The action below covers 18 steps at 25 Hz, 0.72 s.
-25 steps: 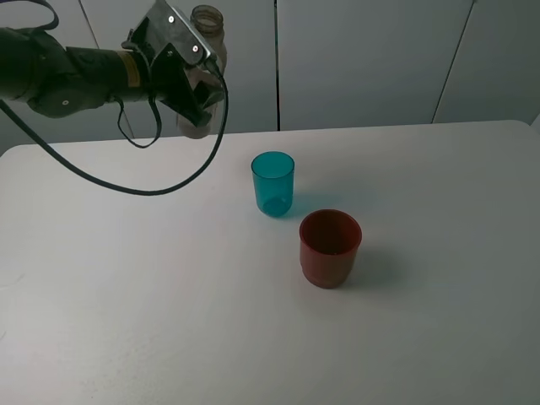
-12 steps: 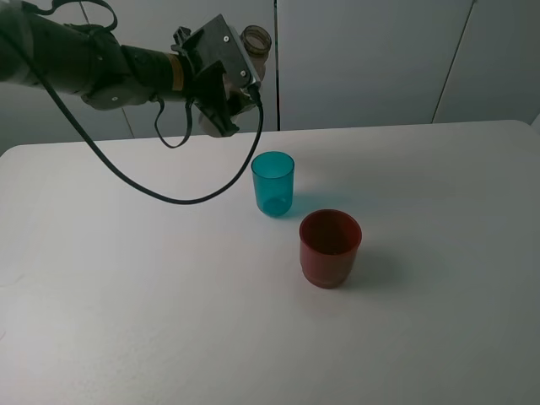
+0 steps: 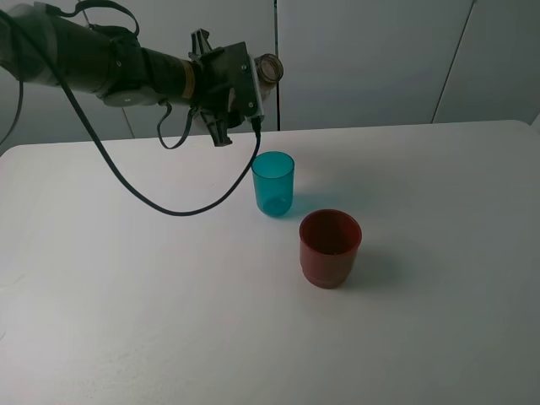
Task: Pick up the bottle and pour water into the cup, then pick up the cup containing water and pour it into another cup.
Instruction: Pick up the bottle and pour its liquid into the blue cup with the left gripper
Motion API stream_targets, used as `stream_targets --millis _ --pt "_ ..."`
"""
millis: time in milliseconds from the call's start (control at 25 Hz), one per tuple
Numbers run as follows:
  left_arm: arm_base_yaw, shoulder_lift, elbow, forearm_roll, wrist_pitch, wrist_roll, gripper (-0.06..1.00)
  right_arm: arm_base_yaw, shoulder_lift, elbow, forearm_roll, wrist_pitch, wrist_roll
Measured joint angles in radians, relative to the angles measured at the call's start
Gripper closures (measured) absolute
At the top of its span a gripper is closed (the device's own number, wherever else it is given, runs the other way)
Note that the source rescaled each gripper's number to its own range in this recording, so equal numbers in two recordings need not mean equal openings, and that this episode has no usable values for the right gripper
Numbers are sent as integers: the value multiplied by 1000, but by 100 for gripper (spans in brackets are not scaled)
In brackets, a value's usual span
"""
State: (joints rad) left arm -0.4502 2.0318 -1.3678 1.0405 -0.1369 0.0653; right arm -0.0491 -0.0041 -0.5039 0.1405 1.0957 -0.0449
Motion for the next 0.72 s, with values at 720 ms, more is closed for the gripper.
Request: stream_targets --millis 720 --pt "-14 16 0 194 76 68 92 0 0 0 0 0 0"
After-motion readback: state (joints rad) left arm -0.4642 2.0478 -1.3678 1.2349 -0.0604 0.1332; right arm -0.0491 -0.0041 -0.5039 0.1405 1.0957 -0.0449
